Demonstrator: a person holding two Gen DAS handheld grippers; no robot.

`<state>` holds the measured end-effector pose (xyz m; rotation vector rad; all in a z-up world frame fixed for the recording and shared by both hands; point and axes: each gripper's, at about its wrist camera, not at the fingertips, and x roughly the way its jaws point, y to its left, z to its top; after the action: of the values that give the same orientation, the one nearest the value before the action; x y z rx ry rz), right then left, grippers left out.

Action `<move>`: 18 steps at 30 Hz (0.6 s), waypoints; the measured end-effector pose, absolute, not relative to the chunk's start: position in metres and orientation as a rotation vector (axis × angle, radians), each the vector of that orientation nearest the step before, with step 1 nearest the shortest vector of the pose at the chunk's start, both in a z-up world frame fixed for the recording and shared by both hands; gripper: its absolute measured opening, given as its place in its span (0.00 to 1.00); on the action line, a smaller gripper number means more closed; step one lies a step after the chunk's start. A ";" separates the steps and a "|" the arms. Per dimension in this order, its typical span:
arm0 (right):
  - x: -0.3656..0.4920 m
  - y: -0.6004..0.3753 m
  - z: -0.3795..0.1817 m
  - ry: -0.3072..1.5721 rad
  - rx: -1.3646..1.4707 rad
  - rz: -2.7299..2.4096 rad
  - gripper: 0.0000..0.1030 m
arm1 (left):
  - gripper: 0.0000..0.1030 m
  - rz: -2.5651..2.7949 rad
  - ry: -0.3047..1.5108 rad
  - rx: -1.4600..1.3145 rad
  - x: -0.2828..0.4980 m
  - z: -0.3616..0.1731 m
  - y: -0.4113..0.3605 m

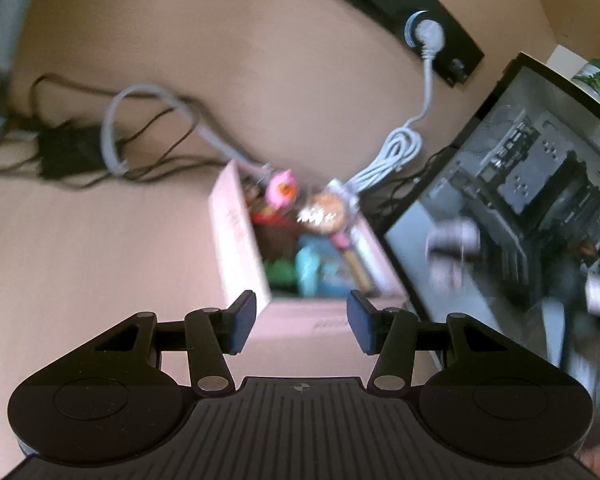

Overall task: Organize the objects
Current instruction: 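Carry the pink bird toy and white wrapper over the pink box with both tools, then open the left tool over the box while the right tool releases the wrapper inside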

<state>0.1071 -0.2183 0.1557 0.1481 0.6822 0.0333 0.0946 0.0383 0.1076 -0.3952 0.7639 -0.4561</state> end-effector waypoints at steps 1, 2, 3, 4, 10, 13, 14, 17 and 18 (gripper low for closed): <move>0.119 -0.221 0.158 0.688 0.170 0.032 0.27 | 0.53 -0.440 0.773 -0.404 0.090 0.103 0.045; 0.132 -0.224 0.159 0.695 0.188 0.033 0.27 | 0.53 -0.419 0.781 -0.417 0.086 0.099 0.051; 0.143 -0.225 0.159 0.703 0.198 0.031 0.27 | 0.53 -0.398 0.788 -0.435 0.083 0.093 0.057; 0.154 -0.226 0.157 0.717 0.204 0.027 0.27 | 0.53 -0.376 0.795 -0.458 0.079 0.088 0.063; 0.210 -0.218 0.125 0.815 0.245 0.030 0.27 | 0.53 -0.293 0.844 -0.505 0.059 0.069 0.090; 0.232 -0.208 0.106 0.856 0.270 0.062 0.27 | 0.53 -0.250 0.861 -0.516 0.049 0.062 0.100; 0.240 -0.204 0.099 0.864 0.279 0.070 0.27 | 0.53 -0.234 0.871 -0.518 0.047 0.060 0.102; 0.258 -0.194 0.084 0.891 0.280 0.076 0.49 | 0.53 -0.200 0.898 -0.515 0.044 0.054 0.105; 0.260 -0.192 0.082 0.892 0.277 0.086 0.54 | 0.53 -0.192 0.906 -0.512 0.043 0.053 0.105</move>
<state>0.2603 -0.1922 0.0816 0.2775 0.8919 0.0865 0.0435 0.1052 0.0533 -0.5123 0.9063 -0.1918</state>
